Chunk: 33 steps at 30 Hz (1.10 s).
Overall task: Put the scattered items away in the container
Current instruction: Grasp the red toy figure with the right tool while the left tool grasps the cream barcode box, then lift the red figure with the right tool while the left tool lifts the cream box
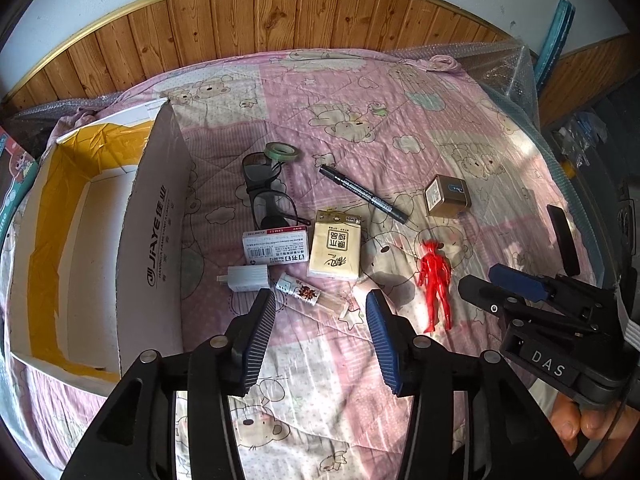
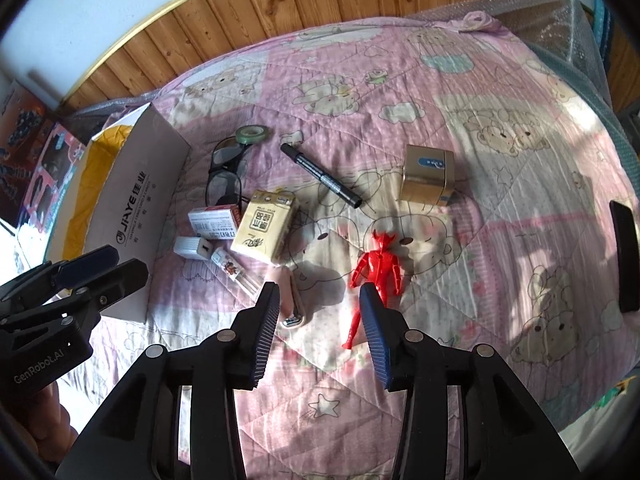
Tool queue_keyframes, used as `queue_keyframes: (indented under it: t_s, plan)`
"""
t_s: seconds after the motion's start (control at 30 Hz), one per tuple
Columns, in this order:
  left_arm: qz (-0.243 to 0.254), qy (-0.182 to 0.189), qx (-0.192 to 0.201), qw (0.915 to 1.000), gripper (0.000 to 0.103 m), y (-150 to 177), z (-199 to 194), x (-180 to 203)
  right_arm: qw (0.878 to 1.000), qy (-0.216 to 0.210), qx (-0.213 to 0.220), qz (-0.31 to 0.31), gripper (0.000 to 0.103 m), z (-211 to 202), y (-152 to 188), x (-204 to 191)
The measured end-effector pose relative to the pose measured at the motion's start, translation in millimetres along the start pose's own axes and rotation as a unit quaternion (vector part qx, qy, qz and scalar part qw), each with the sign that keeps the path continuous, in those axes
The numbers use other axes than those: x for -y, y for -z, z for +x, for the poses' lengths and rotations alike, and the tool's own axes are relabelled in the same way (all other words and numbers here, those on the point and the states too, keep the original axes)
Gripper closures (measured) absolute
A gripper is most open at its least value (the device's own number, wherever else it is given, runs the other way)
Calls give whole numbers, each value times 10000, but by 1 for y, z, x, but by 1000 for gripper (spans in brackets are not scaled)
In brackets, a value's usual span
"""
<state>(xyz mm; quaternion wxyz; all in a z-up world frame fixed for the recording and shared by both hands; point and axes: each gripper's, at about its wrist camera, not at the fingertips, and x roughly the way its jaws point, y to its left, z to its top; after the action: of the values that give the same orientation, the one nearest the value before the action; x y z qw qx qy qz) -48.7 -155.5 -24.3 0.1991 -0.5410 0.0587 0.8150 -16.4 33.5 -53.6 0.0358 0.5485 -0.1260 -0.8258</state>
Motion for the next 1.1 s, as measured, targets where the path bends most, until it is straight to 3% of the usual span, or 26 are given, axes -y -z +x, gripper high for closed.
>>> queue_keyframes:
  t_s: [0.37,0.47,0.67,0.83,0.9,0.97,1.1]
  plan:
    - [-135,245,-302,9992,46,-14,46,2,9967,-93,-265,767,58,28,4,54]
    - [-101,287,-441,9986,45,-18,65,6,9950,-293,-336,893,58,38,3,63]
    - [-238,323,-639,9971,45,-28,102,7,9957,-360,-504,693,58,62,-3,62]
    - [-237,413,-835,9954,45,-35,134,9,9957,-159,-758,510,57,93,-2,57]
    - [-168,296,-872,9956,41,-35,147,11,9969,8,-693,359,47,99,-3,53]
    - [-98,247,-829,9962,34,-37,155,12,9973,103,-690,246,47,106,-4,48]
    - [-199,360,-867,9954,39,-37,169,5,9979,280,-567,152,49,110,-9,45]
